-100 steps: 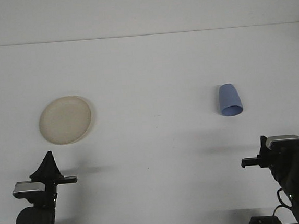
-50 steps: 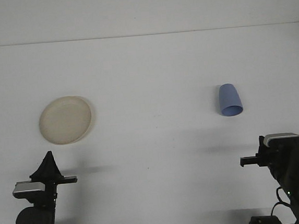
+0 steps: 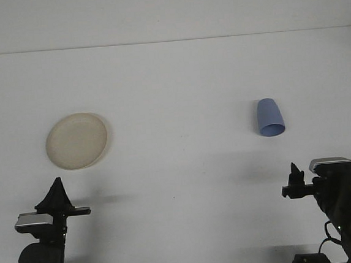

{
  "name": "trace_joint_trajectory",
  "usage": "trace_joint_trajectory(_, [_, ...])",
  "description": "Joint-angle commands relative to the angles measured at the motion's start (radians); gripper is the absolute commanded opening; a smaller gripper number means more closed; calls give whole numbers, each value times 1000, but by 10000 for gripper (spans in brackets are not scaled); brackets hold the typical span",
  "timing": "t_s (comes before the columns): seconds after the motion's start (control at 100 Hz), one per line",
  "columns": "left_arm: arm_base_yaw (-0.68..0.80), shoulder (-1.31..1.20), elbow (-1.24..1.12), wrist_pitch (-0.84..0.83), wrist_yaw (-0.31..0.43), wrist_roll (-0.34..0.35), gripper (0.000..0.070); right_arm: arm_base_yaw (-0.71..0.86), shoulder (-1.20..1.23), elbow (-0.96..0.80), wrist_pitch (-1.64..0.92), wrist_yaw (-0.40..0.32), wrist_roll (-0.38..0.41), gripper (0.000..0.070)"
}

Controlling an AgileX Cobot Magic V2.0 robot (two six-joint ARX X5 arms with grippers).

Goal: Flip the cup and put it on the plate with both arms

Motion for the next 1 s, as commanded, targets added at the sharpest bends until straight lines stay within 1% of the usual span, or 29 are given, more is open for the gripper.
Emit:
trace_joint_trajectory(0.0, [0,-1,-20,14,1,2,11,-1,15,16,13,-2,6,480])
trace_joint_trajectory(0.22, [0,-1,-20,15,1,2,11,0,126,15,49,-12,6,480])
trace_joint_trajectory(0.41, [0,-1,-20,15,1,2,11,0,246,3,191,-29,6,480])
trace_joint_trajectory(0.58, [0,-1,-20,15,1,2,11,0,309,-76,380,-28,6,480])
trace_joint_trajectory(0.73, [0,-1,-20,14,1,2,11,0,343,-156,494,-28,7,479])
trace_joint_trajectory(0.79, [0,-1,-20,15,1,2,11,0,361,-179,537,-27,21,479])
trace_joint_trajectory(0.86, [0,-1,-20,15,1,2,11,-1,383,-198,592,-18,22,478])
trace_joint_trajectory(0.99, [0,-1,-20,15,1,2,11,-1,432,-243,716,21,21,478])
